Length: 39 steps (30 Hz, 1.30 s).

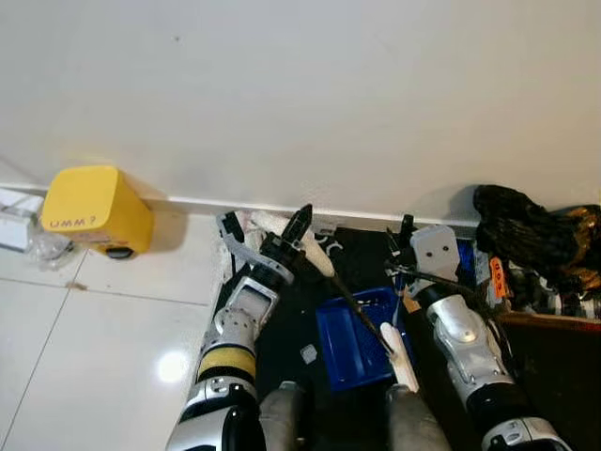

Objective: Sweep floor

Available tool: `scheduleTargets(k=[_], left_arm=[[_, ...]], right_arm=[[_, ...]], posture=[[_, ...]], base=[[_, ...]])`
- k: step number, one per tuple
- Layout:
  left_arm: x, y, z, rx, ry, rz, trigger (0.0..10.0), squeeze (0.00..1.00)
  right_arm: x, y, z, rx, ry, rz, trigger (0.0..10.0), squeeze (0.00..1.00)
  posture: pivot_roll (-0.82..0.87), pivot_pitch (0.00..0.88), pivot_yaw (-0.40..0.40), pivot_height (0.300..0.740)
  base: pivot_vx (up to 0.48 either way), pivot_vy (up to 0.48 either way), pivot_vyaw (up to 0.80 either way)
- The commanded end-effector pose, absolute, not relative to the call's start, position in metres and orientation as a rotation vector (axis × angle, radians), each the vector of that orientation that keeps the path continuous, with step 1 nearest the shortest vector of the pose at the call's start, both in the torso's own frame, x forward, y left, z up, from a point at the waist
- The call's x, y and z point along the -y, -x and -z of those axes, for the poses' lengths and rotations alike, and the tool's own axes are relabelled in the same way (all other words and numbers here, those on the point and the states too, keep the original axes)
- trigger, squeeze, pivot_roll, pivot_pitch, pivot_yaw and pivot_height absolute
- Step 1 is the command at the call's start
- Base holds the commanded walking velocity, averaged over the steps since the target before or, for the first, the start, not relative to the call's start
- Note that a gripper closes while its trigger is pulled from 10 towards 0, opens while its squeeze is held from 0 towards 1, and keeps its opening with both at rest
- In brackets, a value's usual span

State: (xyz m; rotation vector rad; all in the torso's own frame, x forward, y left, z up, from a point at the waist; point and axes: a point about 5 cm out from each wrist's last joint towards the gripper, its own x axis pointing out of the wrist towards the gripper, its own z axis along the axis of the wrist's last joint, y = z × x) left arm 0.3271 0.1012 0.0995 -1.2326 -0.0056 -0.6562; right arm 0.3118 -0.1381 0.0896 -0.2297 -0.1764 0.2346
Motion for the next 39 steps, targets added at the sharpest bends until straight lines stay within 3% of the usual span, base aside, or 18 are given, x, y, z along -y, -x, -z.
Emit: scheduleTargets(k=[1,3,8,12,16,22,26,29,33,39], left_arm=[[-0.092,-0.317,-0.083,-0.078,1.311,0.633,10.0,0.00],[-0.096,-0.317,-0.086,-0.063,1.286,0.637,10.0,0.00],[-0.113,-0.315,-0.104,-0.010,0.948,0.714,10.0,0.00],[-0.128,-0.315,-0.118,0.033,0.781,0.731,10.0,0.00],[-0.164,-0.317,-0.157,0.101,0.475,0.715,10.0,0.00],[-0.190,-0.316,-0.181,0.109,0.387,0.640,10.0,0.00],[-0.200,-0.318,-0.160,0.099,0.266,0.582,10.0,0.00],[-0.200,-0.319,-0.143,0.075,0.249,0.538,10.0,0.00],[-0.203,-0.320,-0.099,0.017,0.212,0.362,10.0,0.00],[-0.200,-0.325,-0.088,0.003,0.281,0.271,10.0,0.00]], right_arm=[[0.139,-0.305,-0.074,0.107,0.221,-0.234,10.0,0.00],[0.139,-0.305,-0.074,0.107,0.220,-0.233,10.0,0.00],[0.140,-0.304,-0.073,0.106,0.216,-0.224,10.0,0.00],[0.146,-0.304,-0.074,0.109,0.209,-0.200,10.0,0.00],[0.175,-0.306,-0.101,0.215,0.208,-0.095,10.0,0.00],[0.198,-0.301,-0.126,0.303,0.209,-0.040,10.0,0.00],[0.201,-0.298,-0.112,0.260,0.212,-0.028,10.0,0.00],[0.195,-0.298,-0.101,0.227,0.203,-0.041,10.0,0.00],[0.159,-0.297,-0.076,0.125,0.188,-0.163,10.0,0.00],[0.138,-0.297,-0.074,0.117,0.177,-0.231,10.0,0.00]], posture=[[0.00,0.302,0.054,0.740],[0.00,0.302,0.056,0.740],[0.02,0.300,0.062,0.740],[0.04,0.295,0.066,0.740],[0.06,0.272,0.079,0.740],[0.07,0.235,0.104,0.740],[0.07,0.228,0.113,0.740],[0.07,0.228,0.112,0.740],[0.06,0.245,0.097,0.740],[0.05,0.264,0.070,0.740]], base=[[0.000,0.000,0.00],[0.000,0.000,0.00],[0.000,0.000,0.00],[0.000,0.000,0.00],[0.000,0.000,0.00],[0.000,0.000,0.00],[0.000,0.000,0.00],[0.000,0.000,0.00],[0.000,0.000,0.00],[0.000,0.000,0.00]])
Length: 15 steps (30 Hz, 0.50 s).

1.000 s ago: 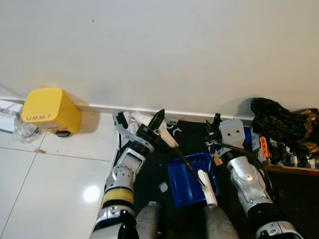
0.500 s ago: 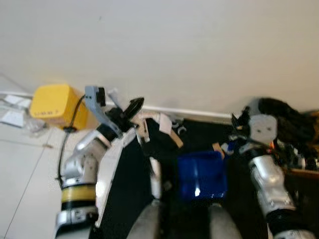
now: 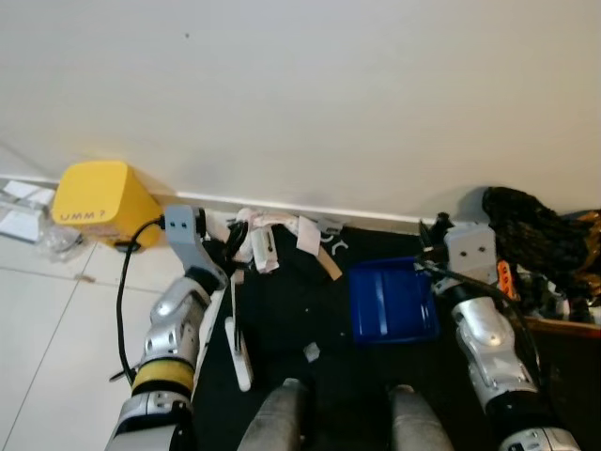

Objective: Sweep floor

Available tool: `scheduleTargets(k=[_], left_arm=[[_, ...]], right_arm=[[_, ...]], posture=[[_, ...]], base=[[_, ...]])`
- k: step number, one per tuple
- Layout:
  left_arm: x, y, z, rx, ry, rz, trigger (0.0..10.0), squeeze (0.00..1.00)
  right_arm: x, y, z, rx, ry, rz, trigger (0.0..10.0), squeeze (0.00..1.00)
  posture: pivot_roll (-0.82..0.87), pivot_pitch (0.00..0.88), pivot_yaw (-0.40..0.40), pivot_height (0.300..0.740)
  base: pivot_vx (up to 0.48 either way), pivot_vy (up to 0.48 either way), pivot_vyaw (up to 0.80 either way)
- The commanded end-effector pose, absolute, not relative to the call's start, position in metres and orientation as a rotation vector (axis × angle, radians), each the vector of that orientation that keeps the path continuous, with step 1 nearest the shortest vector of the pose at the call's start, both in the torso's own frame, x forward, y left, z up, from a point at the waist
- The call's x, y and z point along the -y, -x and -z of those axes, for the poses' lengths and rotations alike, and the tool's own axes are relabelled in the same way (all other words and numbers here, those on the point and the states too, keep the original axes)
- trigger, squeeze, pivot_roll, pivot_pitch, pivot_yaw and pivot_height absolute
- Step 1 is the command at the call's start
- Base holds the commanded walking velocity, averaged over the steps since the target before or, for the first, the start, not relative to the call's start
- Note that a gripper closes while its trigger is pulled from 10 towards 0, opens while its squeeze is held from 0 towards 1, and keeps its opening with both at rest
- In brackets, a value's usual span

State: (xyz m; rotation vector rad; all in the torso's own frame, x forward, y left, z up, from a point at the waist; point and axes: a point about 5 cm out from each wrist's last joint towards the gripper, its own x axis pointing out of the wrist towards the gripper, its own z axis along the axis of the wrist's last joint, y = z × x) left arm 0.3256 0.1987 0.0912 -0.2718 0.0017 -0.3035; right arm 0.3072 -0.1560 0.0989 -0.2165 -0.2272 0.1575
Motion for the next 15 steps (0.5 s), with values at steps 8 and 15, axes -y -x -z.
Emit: scheduleTargets(k=[8,15], left_arm=[[-0.176,-0.338,-0.085,0.021,0.340,0.254,10.0,0.00],[-0.169,-0.340,-0.085,0.034,0.348,0.274,10.0,0.00]], right_arm=[[0.134,-0.305,-0.105,0.249,0.150,-0.235,10.0,0.00],[0.141,-0.304,-0.112,0.232,0.206,-0.295,10.0,0.00]], posture=[[0.03,0.270,0.052,0.740],[0.02,0.275,0.045,0.740]], base=[[0.000,0.000,0.00],[0.000,0.000,0.00]])
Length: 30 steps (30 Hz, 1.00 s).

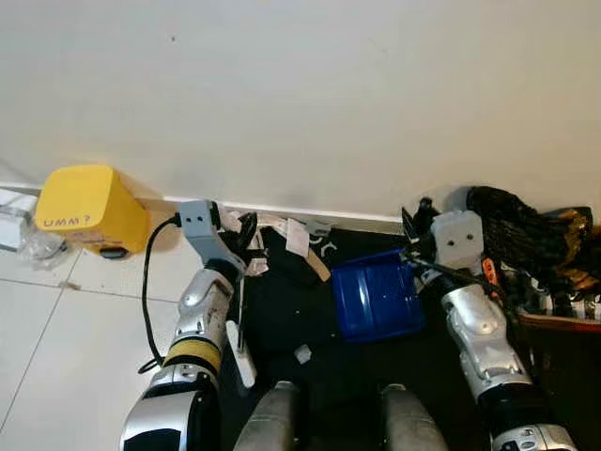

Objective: Sweep floor

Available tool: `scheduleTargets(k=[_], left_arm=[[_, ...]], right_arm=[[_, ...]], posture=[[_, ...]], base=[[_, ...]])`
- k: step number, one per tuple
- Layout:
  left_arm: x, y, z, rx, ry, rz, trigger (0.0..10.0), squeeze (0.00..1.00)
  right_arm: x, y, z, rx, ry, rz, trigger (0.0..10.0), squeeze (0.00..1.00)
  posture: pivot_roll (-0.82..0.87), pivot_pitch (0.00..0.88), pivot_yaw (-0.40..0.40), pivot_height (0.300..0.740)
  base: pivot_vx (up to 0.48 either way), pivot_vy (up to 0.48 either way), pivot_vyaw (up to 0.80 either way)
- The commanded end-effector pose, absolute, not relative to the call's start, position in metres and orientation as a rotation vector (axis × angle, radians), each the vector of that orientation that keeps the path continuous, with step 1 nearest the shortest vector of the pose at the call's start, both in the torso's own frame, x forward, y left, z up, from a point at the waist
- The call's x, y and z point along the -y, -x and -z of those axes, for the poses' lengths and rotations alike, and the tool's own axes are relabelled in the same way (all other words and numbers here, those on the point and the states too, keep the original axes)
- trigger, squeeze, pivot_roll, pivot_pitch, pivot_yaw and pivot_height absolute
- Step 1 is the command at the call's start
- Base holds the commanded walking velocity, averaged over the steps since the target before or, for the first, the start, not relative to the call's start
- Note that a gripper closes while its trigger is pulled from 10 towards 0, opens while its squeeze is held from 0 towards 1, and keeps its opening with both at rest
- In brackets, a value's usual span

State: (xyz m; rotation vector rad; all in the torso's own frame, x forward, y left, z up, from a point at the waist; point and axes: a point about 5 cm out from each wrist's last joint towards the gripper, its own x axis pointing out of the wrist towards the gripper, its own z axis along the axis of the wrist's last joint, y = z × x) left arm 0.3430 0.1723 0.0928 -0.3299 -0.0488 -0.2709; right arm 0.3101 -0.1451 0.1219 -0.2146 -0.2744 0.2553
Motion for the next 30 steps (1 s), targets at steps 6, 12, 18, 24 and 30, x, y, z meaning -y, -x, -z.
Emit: scheduleTargets(k=[6,12,18,24,30], left_arm=[[-0.164,-0.344,-0.089,0.055,0.347,0.278,10.0,0.00],[-0.159,-0.351,-0.098,0.080,0.353,0.293,10.0,0.00],[-0.156,-0.357,-0.107,0.107,0.365,0.303,10.0,0.00],[-0.157,-0.361,-0.113,0.123,0.394,0.296,10.0,0.00],[-0.157,-0.364,-0.114,0.118,0.430,0.261,10.0,0.00]], right_arm=[[0.139,-0.296,-0.113,0.217,0.175,-0.340,10.0,0.00],[0.140,-0.293,-0.105,0.207,0.247,-0.328,10.0,0.00],[0.130,-0.294,-0.117,0.259,0.156,-0.315,10.0,0.00],[0.131,-0.281,-0.126,0.306,0.260,-0.368,10.0,0.00],[0.123,-0.267,-0.109,0.281,0.320,-0.438,10.0,0.00]], posture=[[0.01,0.274,0.041,0.740],[0.02,0.274,0.047,0.740],[0.03,0.277,0.056,0.740],[0.02,0.277,0.057,0.740],[0.02,0.281,0.060,0.740]], base=[[0.000,0.000,0.00],[0.000,0.000,0.00],[0.000,0.000,0.00],[0.000,0.000,0.00],[0.000,0.000,0.00]])
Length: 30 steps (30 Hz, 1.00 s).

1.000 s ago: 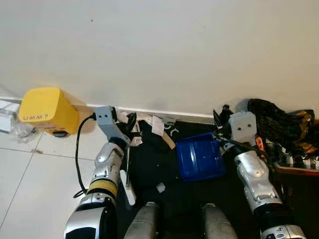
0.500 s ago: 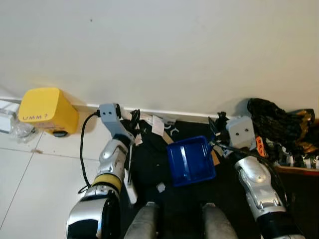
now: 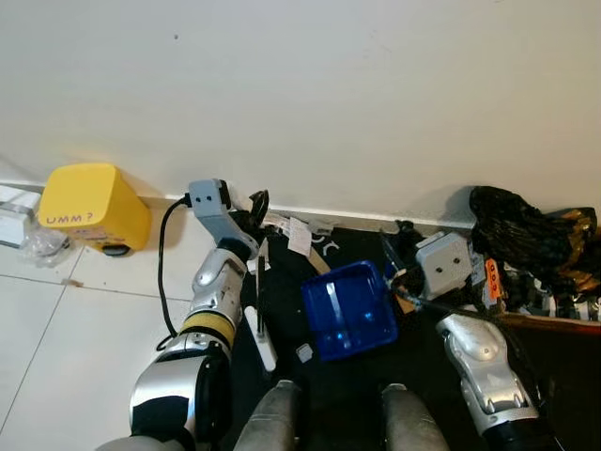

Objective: Sweep floor

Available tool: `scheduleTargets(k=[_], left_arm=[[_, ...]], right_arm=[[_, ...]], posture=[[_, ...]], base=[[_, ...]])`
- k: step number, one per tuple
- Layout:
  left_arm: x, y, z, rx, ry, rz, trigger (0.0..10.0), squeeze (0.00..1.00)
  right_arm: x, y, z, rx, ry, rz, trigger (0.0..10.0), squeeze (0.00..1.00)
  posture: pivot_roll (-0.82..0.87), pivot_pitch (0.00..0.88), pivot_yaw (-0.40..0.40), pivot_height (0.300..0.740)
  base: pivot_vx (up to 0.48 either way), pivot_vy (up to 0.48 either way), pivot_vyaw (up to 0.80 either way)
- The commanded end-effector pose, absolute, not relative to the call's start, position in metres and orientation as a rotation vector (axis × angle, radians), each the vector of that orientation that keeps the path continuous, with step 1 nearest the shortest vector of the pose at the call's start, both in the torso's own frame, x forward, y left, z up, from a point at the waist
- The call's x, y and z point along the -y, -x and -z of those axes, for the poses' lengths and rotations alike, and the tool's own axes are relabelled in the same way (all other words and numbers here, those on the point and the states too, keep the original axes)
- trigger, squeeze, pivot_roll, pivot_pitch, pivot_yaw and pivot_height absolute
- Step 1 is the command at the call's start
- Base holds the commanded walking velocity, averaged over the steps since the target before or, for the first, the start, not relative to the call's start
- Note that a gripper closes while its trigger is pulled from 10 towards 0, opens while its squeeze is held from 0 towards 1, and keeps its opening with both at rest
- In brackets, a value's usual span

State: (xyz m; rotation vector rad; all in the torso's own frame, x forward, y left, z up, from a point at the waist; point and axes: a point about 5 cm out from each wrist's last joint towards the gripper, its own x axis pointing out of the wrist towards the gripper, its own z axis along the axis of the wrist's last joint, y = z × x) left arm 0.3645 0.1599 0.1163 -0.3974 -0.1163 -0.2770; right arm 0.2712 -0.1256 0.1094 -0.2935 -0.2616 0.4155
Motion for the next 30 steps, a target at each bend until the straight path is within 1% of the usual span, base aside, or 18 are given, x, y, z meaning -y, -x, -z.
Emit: scheduleTargets(k=[1,2,6,9,12,14,19,22,25,30], left_arm=[[-0.157,-0.364,-0.114,0.119,0.432,0.255,10.0,0.00],[-0.158,-0.366,-0.116,0.123,0.435,0.247,10.0,0.00],[-0.159,-0.368,-0.121,0.136,0.443,0.246,10.0,0.00],[-0.159,-0.369,-0.122,0.142,0.445,0.250,10.0,0.00],[-0.160,-0.369,-0.123,0.147,0.449,0.252,10.0,0.00],[-0.161,-0.370,-0.124,0.152,0.460,0.245,10.0,0.00],[-0.161,-0.372,-0.128,0.154,0.485,0.240,10.0,0.00],[-0.158,-0.373,-0.127,0.141,0.488,0.241,10.0,0.00],[-0.155,-0.373,-0.125,0.130,0.531,0.237,10.0,0.00],[-0.145,-0.373,-0.124,0.119,0.589,0.283,10.0,0.00]], right_arm=[[0.121,-0.265,-0.107,0.276,0.319,-0.441,10.0,0.00],[0.117,-0.262,-0.103,0.271,0.332,-0.447,10.0,0.00],[0.116,-0.263,-0.093,0.240,0.351,-0.417,10.0,0.00],[0.115,-0.265,-0.088,0.222,0.327,-0.391,10.0,0.00],[0.116,-0.270,-0.082,0.189,0.267,-0.330,10.0,0.00],[0.116,-0.274,-0.082,0.186,0.229,-0.284,10.0,0.00],[0.111,-0.282,-0.094,0.235,0.218,-0.270,10.0,0.00],[0.109,-0.284,-0.090,0.221,0.202,-0.265,10.0,0.00],[0.100,-0.285,-0.084,0.202,0.181,-0.273,10.0,0.00],[0.087,-0.287,-0.077,0.168,0.127,-0.264,10.0,0.00]], posture=[[0.02,0.281,0.060,0.740],[0.02,0.280,0.062,0.740],[0.03,0.279,0.070,0.740],[0.03,0.279,0.074,0.740],[0.04,0.278,0.075,0.740],[0.05,0.280,0.076,0.740],[0.04,0.281,0.080,0.740],[0.04,0.281,0.082,0.740],[0.03,0.284,0.085,0.740],[0.04,0.290,0.087,0.740]], base=[[0.000,0.000,0.00],[0.000,0.000,0.00],[0.000,0.000,0.00],[0.000,0.000,0.00],[0.000,0.000,0.00],[0.000,0.000,0.00],[0.000,0.000,0.00],[0.000,0.000,0.00],[0.000,0.000,0.00],[0.000,0.000,0.00]])
